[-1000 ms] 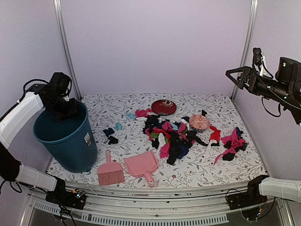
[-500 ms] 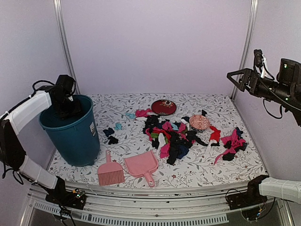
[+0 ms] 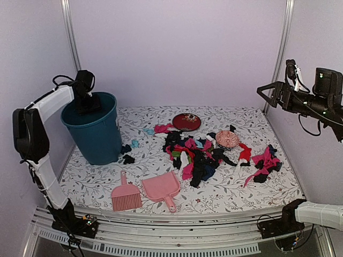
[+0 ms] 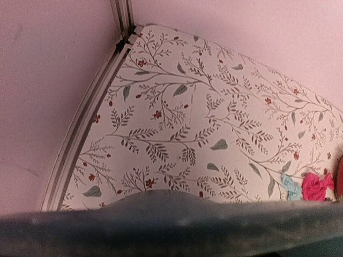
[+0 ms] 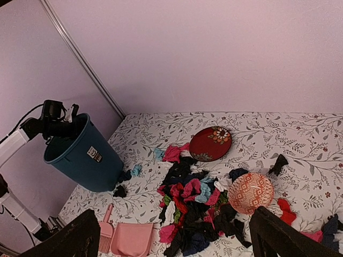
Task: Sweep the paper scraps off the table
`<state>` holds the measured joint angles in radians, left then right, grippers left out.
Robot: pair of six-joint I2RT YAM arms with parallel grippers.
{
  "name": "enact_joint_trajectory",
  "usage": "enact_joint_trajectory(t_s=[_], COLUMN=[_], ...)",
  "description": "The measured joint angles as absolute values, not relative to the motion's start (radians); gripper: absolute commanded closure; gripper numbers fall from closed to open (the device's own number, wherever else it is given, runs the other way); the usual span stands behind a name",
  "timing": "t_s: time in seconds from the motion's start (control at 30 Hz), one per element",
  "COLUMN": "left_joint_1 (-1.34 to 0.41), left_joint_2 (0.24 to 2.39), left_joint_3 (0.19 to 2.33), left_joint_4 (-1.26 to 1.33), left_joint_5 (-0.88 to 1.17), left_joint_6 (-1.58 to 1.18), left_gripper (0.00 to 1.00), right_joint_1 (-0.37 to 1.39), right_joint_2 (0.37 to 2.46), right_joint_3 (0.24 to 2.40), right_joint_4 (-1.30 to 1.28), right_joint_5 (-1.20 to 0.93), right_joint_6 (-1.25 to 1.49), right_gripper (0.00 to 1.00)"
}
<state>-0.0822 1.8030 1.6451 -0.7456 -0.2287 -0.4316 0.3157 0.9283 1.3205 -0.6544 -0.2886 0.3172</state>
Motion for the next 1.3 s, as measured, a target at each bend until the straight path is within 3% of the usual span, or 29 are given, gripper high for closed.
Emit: enact_joint_trajectory(t_s=[0.53,0.83,1.07,1.3], left_joint_1=[-0.033,0.029,0.047,0.018], left_joint_2=[2.195,2.231,2.109,1.639], left_joint_3=[2.099,2.172,2.130,1.900], left_joint_4=[-0.722,-0.669,-0.662,-0.622], left_joint_5=[-0.224,-0.120,-0.067,-0.056], left_joint_6=[-0.393,-0.416,-0.436,-0.481], left_gripper=[0.38,0.38,0.38,0.41], right_joint_1=[0.316,0.316,0.316,0.316], right_joint_2=[0.927,0.935,0.929,0.916], right_joint_3=[1.322,1.322,1.320,1.252], right_joint_4=[-0.751,-0.759,-0.754,-0.715], right_joint_5=[-0.265,-0.290,-0.310,-0.333], right_joint_6=[0.301,0.329,0.339,0.338], right_gripper=[0.01,0.01,0.01,0.00])
